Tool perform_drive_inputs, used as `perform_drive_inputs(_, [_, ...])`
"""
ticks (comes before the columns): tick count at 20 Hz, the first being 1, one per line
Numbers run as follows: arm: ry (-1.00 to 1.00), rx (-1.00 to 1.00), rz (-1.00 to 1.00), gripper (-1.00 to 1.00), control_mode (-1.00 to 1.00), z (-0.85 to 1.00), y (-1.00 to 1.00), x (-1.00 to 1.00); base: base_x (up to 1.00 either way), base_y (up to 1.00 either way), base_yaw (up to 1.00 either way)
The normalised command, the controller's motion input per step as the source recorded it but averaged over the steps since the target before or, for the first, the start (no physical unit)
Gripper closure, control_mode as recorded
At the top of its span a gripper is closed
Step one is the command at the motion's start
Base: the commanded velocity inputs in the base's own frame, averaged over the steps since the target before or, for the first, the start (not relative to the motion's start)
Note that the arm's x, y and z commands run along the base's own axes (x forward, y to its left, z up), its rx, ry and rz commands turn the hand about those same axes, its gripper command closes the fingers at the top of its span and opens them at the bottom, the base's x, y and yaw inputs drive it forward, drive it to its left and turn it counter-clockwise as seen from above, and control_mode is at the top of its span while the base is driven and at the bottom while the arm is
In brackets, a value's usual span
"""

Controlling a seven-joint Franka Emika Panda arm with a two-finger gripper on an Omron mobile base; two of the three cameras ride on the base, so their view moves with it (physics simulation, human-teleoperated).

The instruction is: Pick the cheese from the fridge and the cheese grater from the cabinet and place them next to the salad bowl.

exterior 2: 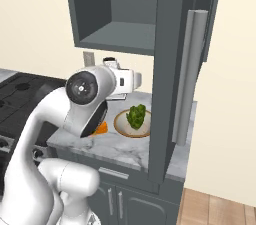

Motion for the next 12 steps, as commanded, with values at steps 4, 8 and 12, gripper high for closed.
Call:
perform_drive_inputs(4, [0.00,0.00,0.00,1.00,-1.00,-0.69,-0.03,-0.06,0.00,0.00,0.00])
perform_drive_inputs(8, [0.00,0.00,0.00,1.00,-1.00,-0.64,-0.17,-0.02,0.00,0.00,0.00])
perform_drive_inputs(12, [-0.06,0.00,0.00,1.00,-1.00,-0.50,-0.14,-0.02,0.00,0.00,0.00])
